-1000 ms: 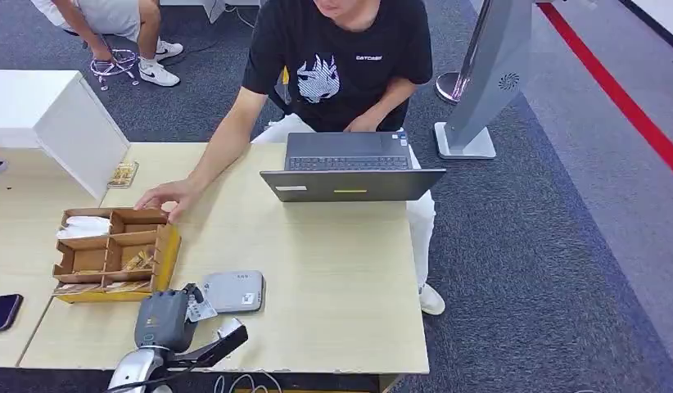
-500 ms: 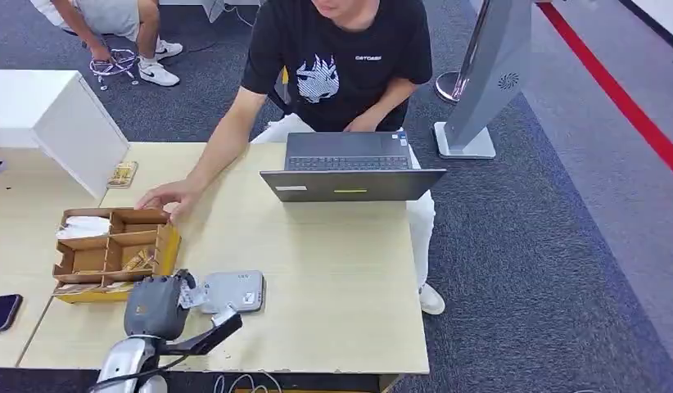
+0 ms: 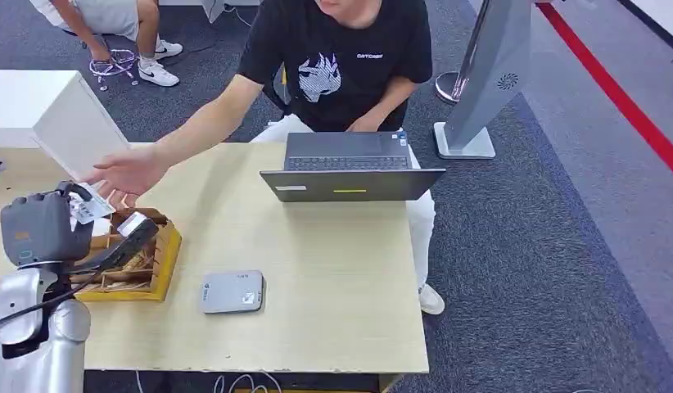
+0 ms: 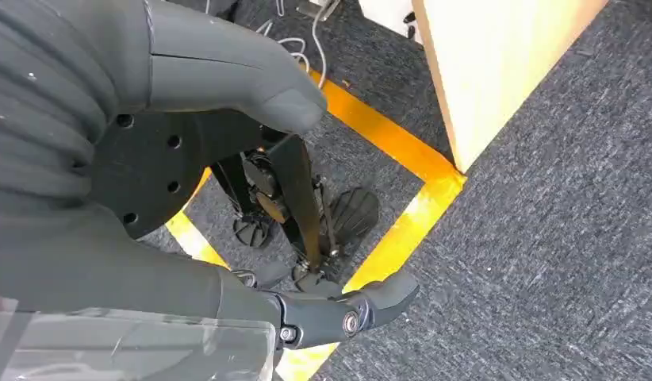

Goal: Pass the card to the sensor for recognition and then transmit it.

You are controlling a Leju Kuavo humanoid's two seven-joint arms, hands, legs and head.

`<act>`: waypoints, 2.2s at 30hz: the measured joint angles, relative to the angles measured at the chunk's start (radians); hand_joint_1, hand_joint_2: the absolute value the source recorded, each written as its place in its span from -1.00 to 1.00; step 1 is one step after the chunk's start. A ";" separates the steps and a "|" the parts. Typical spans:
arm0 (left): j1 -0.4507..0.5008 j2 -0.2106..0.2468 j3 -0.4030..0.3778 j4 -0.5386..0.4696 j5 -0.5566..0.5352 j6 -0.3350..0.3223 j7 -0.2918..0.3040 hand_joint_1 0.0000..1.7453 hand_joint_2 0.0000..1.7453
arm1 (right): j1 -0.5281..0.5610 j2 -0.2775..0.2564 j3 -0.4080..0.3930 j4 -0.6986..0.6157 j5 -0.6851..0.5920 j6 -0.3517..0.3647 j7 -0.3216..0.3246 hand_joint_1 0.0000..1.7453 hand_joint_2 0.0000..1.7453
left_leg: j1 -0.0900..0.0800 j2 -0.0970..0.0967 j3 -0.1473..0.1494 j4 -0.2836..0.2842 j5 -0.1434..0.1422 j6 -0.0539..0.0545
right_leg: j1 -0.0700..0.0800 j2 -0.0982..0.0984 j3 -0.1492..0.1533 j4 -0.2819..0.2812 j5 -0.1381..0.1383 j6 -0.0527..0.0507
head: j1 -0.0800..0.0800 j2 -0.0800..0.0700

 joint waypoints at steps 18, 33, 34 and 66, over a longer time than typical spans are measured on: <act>0.001 0.015 0.034 0.000 0.006 0.005 -0.008 -1.00 1.00 | -0.004 -0.012 -0.005 0.019 -0.003 0.000 0.000 -1.00 1.00 | 0.000 0.002 0.000 0.000 0.000 0.000 | 0.000 0.003 -0.001 0.000 0.000 0.000 | 0.000 0.000; 0.063 0.013 0.037 -0.037 0.024 -0.002 -0.045 -1.00 1.00 | -0.008 -0.016 -0.025 0.026 -0.013 -0.007 0.001 -1.00 1.00 | 0.000 0.002 0.000 0.000 0.000 0.000 | 0.000 0.003 -0.001 0.000 0.001 0.000 | 0.000 0.000; 0.080 0.013 0.037 -0.051 0.024 -0.011 -0.055 -1.00 1.00 | -0.008 -0.016 -0.028 0.026 -0.020 -0.010 0.001 -1.00 1.00 | 0.000 0.003 0.000 0.000 0.000 0.000 | 0.000 0.003 -0.001 0.000 0.001 0.000 | 0.000 0.000; 0.506 0.131 -0.206 -0.221 -0.017 -0.007 -0.045 -1.00 1.00 | -0.013 -0.016 -0.093 0.030 -0.033 -0.041 -0.003 -1.00 1.00 | 0.000 0.003 0.000 0.000 -0.003 0.000 | 0.000 0.003 -0.001 -0.001 -0.001 0.001 | 0.000 0.000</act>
